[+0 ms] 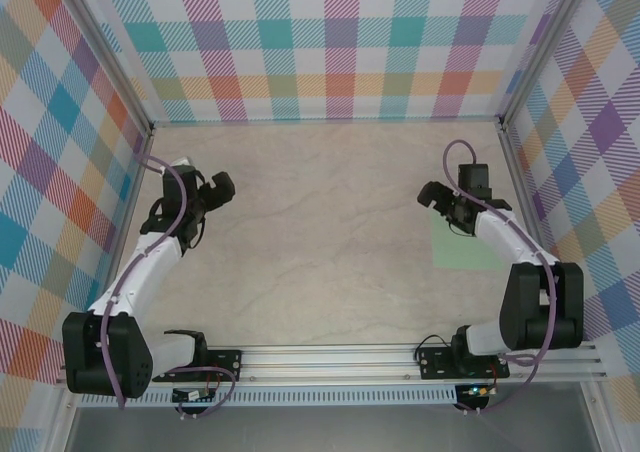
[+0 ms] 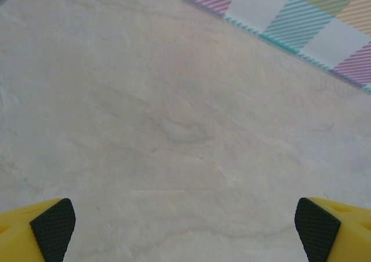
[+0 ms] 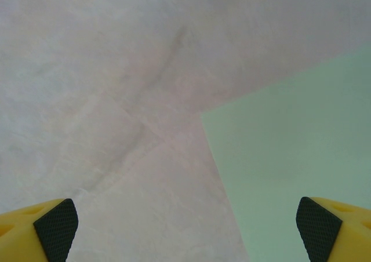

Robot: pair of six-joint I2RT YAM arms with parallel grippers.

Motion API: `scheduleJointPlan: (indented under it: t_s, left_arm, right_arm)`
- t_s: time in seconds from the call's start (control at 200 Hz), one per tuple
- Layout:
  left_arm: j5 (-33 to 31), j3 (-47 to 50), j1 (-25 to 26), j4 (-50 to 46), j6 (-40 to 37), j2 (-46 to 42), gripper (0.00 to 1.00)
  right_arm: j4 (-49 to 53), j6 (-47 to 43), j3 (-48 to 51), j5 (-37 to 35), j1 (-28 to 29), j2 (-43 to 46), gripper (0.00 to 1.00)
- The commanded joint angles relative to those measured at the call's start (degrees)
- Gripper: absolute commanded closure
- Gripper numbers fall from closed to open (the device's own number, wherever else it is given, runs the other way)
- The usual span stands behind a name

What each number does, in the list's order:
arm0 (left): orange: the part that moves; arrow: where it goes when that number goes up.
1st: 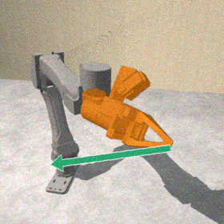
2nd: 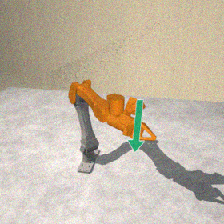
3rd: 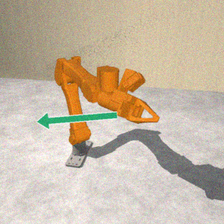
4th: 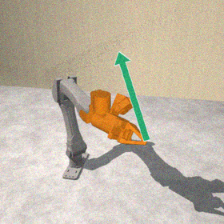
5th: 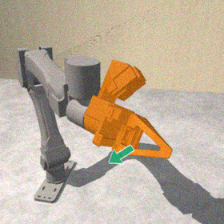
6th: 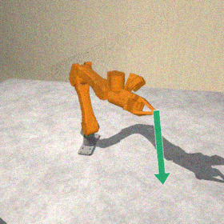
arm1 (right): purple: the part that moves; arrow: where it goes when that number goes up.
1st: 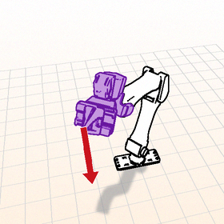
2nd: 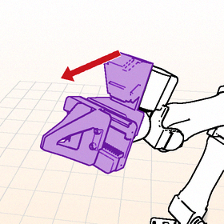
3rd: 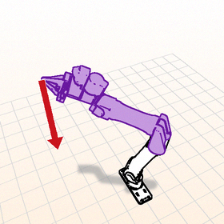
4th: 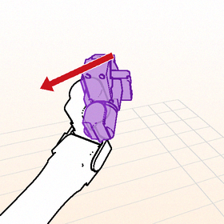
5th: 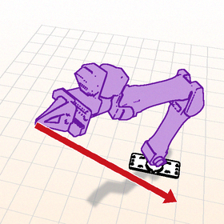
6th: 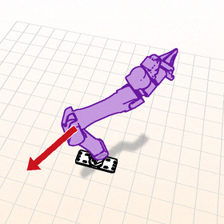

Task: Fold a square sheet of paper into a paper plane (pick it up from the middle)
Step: Move the square sheet of paper to the center of the table.

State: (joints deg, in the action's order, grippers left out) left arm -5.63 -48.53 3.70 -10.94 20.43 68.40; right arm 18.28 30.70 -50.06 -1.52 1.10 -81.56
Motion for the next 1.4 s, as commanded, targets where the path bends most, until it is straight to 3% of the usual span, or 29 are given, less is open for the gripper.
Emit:
scheduleJointPlan:
  t_s: [0.0,0.27,0.485,0.725,0.915,1.11,1.395]
  left_arm:
    - [6.5,-3.4,-0.2,-10.8,3.5,-1.4,0.0]
    - [10.3,-5.2,-0.1,-14.7,1.0,-1.7,0.0]
    - [10.4,-5.0,-0.2,-14.7,0.5,-2.7,0.0]
    - [11.1,-4.6,-0.2,-14.8,0.7,-2.6,0.0]
    - [12.3,-4.6,-0.2,-14.4,0.9,-1.9,0.0]
    - [12.8,-4.6,-0.2,-14.2,1.0,-0.8,0.0]
    - [12.7,-4.8,-0.2,-14.8,1.1,0.1,0.0]
  right_arm:
    - [7.9,6.7,-1.3,-0.7,-0.2,-2.5,0.0]
    - [8.0,9.3,-4.2,-3.0,-0.5,-9.6,0.0]
    - [8.6,8.8,-9.6,-0.3,-0.8,-17.0,0.0]
    - [8.2,10.2,-12.1,4.8,-0.8,-22.1,0.0]
    - [5.8,11.2,-11.8,13.4,0.1,-24.8,0.0]
    - [6.0,14.4,-13.6,14.1,9.7,-26.2,0.0]
    - [5.1,26.7,-19.2,10.9,32.0,-31.7,0.0]
